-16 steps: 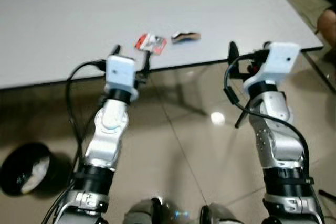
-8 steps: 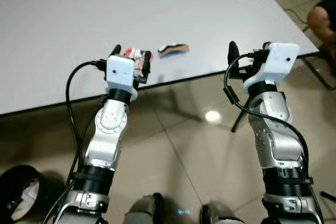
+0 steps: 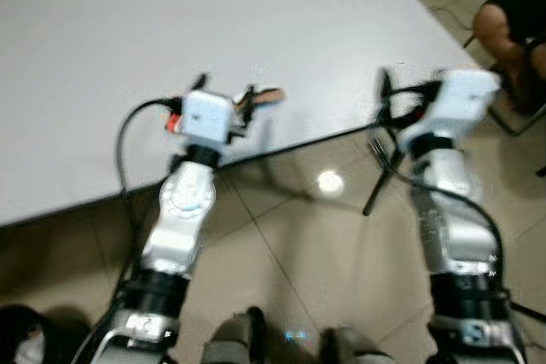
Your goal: Picking trash to rubbish bin
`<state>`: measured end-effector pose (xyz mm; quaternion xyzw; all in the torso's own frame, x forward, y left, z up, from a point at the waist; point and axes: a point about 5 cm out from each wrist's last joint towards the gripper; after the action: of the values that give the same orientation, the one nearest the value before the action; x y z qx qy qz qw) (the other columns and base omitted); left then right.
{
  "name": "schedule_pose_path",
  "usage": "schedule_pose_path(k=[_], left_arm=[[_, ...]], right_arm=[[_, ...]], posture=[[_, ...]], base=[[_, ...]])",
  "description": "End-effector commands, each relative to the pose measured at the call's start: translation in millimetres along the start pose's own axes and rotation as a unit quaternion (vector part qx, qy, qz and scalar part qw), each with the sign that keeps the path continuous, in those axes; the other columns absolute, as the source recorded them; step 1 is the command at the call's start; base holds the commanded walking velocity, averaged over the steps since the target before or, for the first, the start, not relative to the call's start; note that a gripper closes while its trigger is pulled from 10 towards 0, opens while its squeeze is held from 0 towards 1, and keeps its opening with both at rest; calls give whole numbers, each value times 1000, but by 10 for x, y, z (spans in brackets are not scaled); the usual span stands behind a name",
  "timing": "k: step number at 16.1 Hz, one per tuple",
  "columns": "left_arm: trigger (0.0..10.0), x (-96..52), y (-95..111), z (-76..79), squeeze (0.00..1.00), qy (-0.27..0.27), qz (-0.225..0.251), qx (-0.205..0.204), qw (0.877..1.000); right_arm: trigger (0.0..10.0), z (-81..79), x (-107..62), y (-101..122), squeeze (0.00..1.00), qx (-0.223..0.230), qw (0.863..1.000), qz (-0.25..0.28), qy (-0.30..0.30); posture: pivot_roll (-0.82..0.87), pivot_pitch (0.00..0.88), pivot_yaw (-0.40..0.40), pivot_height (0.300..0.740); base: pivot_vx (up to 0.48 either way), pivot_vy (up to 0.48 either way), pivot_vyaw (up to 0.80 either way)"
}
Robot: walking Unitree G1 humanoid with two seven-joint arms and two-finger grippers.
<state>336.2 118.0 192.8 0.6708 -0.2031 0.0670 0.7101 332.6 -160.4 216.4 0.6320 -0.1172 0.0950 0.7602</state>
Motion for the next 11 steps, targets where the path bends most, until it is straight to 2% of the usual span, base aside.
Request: schedule_pose_path(k=[1,7,11], left_arm=[[10000,-6,17,52,0,-7,4,-5,1000],[10000,-1,21,51,0,-7,5,-6,1000],[10000,-9,12,74,0,-8,6,-12,1000]], right_arm=[[10000,66,-7,4,0,-6,1000,0,-8],[10000,53,-12,0,0,-11,1000,0,-4],[10000,58,-17,-8,0,-12,1000,-1,0]], posture=[[16,244,71,740],[12,239,70,740],[7,231,66,740]], base=[[368,0,0],[340,0,0],[0,0,0]])
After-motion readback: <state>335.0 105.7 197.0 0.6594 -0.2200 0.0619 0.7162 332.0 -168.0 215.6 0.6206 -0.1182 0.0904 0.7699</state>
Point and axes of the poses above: a point about 5 cm out from each wrist's last joint towards the gripper, its own x axis pointing out of the wrist towards the gripper, its own y axis along the axis of the wrist's last joint, z = x × y, and after that the axes turned 14 degrees about -x, right-handed
